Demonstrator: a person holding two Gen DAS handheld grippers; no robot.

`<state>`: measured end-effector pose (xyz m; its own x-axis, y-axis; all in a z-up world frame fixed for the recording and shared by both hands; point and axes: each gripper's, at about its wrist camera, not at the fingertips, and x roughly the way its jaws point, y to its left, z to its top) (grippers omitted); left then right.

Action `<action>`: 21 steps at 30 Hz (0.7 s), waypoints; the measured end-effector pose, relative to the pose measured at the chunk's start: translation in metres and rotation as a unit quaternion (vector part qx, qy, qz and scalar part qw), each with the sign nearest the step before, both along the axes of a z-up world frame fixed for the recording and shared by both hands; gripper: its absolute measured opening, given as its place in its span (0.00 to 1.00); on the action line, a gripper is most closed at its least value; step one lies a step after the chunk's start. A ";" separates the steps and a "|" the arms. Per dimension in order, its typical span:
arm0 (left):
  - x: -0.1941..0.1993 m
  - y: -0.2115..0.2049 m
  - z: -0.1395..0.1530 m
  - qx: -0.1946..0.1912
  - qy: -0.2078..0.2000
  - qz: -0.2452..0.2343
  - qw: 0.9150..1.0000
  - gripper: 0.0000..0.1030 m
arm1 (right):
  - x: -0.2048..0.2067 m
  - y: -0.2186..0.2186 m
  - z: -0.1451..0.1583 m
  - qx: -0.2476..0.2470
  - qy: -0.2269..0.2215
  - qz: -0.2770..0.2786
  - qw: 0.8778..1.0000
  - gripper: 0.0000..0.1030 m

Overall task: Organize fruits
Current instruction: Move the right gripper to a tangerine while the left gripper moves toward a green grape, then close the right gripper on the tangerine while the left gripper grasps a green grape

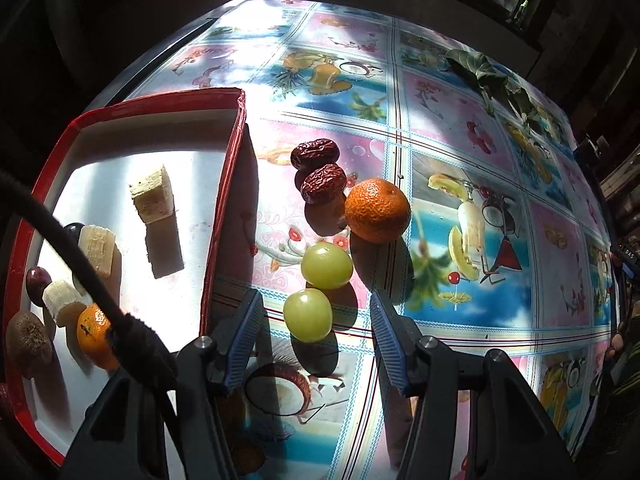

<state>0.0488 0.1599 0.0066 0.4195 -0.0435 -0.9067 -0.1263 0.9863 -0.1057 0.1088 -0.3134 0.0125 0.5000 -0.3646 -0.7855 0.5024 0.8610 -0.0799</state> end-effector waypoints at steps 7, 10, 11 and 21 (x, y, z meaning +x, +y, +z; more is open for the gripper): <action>-0.005 0.009 0.001 -0.021 -0.009 0.003 1.000 0.22 | -0.013 0.005 0.004 0.024 -0.022 0.018 0.999 0.37; -0.005 0.014 0.002 -0.043 -0.007 0.004 0.999 0.21 | -0.021 0.012 0.005 0.053 -0.036 0.034 0.997 0.37; -0.006 0.015 0.002 -0.044 -0.008 0.003 0.999 0.21 | -0.025 0.015 0.005 0.065 -0.041 0.040 0.996 0.37; -0.034 0.005 0.008 -0.053 -0.019 -0.013 0.998 0.21 | -0.085 0.085 0.021 0.159 -0.099 0.134 0.973 0.37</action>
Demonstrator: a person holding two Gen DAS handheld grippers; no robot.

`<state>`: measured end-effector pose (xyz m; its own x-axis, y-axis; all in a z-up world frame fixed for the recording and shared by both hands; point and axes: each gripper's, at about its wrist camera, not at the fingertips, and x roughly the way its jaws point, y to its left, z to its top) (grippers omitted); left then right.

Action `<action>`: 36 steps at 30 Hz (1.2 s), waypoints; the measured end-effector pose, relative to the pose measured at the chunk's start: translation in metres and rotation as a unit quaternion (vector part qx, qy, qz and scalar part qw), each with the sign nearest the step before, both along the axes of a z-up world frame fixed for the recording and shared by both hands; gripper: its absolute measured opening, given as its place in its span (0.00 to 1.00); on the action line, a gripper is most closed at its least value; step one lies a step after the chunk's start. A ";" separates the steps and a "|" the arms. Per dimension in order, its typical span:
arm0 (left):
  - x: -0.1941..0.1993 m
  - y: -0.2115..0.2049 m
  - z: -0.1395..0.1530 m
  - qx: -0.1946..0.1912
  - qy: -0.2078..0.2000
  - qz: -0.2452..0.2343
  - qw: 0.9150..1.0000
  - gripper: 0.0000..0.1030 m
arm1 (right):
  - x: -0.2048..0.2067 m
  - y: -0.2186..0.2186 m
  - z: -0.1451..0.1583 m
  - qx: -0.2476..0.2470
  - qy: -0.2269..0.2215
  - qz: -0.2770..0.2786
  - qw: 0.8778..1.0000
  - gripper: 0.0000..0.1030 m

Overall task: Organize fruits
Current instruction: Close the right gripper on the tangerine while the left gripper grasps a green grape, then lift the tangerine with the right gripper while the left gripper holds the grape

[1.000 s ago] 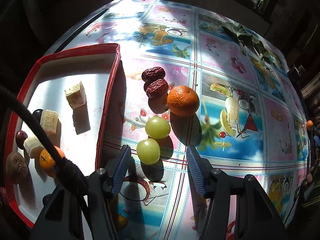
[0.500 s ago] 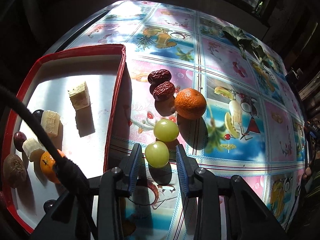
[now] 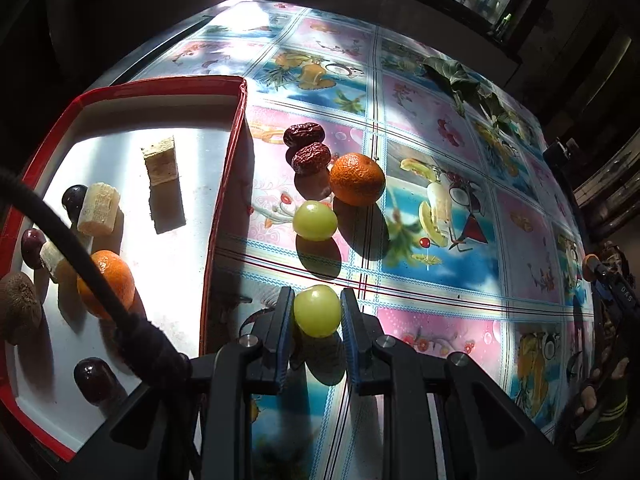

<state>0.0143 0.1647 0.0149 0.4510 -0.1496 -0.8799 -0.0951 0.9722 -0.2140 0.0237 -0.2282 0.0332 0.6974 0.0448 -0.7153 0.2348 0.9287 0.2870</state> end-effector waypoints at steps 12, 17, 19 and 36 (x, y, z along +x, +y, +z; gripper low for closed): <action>-0.037 -0.048 0.023 0.030 -0.033 -0.038 0.998 0.21 | -0.057 0.086 -0.016 0.064 0.016 0.105 0.992 0.37; -0.051 -0.060 0.031 0.034 -0.039 -0.051 0.997 0.21 | -0.078 0.106 -0.014 0.063 0.019 0.130 0.989 0.38; -0.059 -0.063 0.035 0.040 -0.045 -0.052 0.997 0.21 | -0.085 0.111 -0.012 0.062 0.017 0.138 0.988 0.38; -0.095 -0.065 0.048 0.047 -0.058 -0.052 0.996 0.21 | -0.117 0.133 0.004 0.065 -0.002 0.168 0.984 0.38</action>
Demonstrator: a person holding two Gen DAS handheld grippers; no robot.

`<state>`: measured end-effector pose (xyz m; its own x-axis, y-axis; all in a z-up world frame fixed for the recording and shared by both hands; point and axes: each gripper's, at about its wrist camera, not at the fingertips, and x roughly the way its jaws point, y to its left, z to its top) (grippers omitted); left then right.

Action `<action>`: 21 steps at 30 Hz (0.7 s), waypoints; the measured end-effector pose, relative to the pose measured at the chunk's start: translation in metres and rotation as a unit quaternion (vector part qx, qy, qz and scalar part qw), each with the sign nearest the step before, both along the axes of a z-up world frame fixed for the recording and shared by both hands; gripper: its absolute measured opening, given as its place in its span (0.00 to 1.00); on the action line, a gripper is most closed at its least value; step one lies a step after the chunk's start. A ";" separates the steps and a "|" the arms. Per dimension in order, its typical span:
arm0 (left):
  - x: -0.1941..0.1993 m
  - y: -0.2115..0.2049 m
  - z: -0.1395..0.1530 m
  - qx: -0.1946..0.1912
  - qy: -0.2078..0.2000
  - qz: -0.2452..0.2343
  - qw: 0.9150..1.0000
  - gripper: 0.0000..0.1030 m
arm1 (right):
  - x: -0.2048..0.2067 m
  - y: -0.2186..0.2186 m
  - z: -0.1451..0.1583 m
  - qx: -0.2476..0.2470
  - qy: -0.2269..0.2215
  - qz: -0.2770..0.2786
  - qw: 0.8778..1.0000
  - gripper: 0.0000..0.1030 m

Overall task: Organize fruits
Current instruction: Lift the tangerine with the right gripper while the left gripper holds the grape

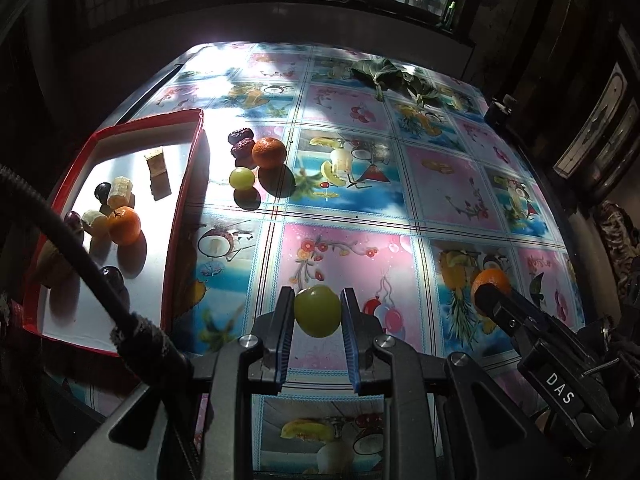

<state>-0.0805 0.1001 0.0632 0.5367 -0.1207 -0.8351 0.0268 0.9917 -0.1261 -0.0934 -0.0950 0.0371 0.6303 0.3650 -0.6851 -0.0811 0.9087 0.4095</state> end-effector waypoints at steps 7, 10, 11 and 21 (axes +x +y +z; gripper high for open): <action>-0.006 -0.001 0.001 0.000 0.001 0.000 1.000 0.21 | -0.003 0.001 -0.002 0.006 0.004 0.002 1.000 0.38; -0.007 -0.001 0.002 0.000 -0.001 0.001 1.000 0.21 | -0.004 0.004 -0.001 0.006 0.004 0.004 1.000 0.38; -0.008 0.000 0.003 0.000 -0.002 0.001 1.000 0.21 | -0.005 0.004 -0.001 0.007 0.004 0.005 1.000 0.38; -0.007 0.001 -0.002 -0.002 0.006 0.002 1.000 0.21 | -0.002 0.009 -0.004 0.007 0.007 0.009 1.000 0.38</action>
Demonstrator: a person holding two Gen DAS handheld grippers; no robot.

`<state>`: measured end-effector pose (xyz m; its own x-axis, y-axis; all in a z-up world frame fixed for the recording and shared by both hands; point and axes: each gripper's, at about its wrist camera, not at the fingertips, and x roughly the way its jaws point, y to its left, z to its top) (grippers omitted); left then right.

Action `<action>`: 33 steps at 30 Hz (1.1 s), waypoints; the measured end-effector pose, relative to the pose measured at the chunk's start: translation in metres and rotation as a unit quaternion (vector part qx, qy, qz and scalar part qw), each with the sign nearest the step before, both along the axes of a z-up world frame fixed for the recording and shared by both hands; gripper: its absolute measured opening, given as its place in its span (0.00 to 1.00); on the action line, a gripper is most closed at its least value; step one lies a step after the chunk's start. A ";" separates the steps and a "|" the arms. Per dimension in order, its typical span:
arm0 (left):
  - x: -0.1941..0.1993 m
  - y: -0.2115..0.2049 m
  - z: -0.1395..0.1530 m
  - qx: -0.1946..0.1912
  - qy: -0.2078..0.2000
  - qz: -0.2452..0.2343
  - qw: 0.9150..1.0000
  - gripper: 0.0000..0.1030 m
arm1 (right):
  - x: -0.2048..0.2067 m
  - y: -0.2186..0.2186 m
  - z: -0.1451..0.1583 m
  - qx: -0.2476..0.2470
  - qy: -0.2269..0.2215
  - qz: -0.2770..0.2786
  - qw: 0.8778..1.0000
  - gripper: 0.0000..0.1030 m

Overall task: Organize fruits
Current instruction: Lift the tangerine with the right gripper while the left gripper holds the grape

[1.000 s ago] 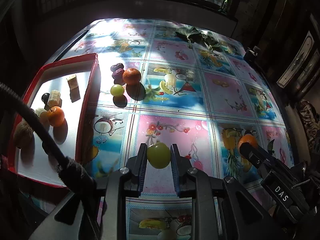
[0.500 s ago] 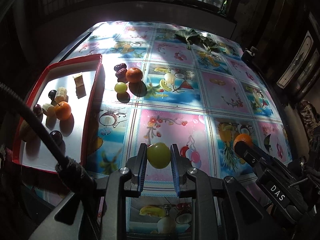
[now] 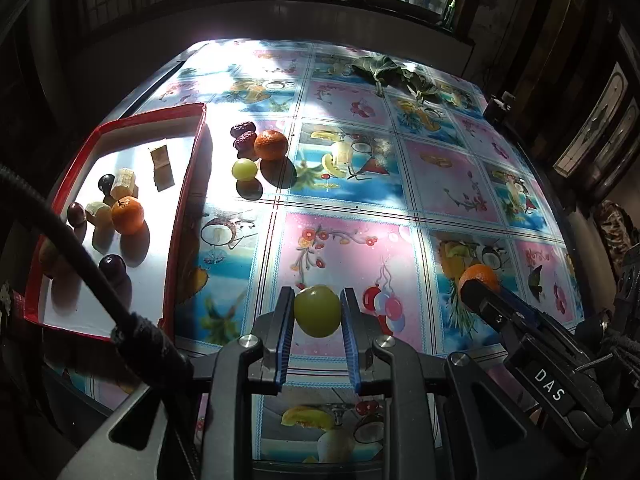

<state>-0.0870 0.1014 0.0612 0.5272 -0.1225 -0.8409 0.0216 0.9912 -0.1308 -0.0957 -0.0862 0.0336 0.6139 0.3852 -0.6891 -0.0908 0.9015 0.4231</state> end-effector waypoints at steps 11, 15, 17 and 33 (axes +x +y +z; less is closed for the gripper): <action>0.008 0.005 -0.010 -0.003 0.013 0.003 1.000 0.21 | 0.006 0.005 -0.005 -0.001 0.007 0.003 1.000 0.38; 0.010 0.006 -0.013 -0.005 0.017 0.003 1.000 0.21 | 0.008 0.006 -0.005 0.000 0.008 0.004 1.000 0.38; 0.011 0.006 -0.013 -0.005 0.017 0.003 1.000 0.21 | 0.010 0.007 -0.006 -0.001 0.009 0.005 1.000 0.38; 0.014 0.011 -0.020 -0.012 0.028 0.003 1.000 0.21 | 0.015 0.011 -0.012 -0.004 0.017 0.008 1.000 0.38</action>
<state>-0.0729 0.1124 0.0413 0.4796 -0.1398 -0.8663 0.0083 0.9879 -0.1548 -0.0811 -0.0750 0.0216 0.5845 0.3885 -0.7123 -0.0910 0.9038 0.4182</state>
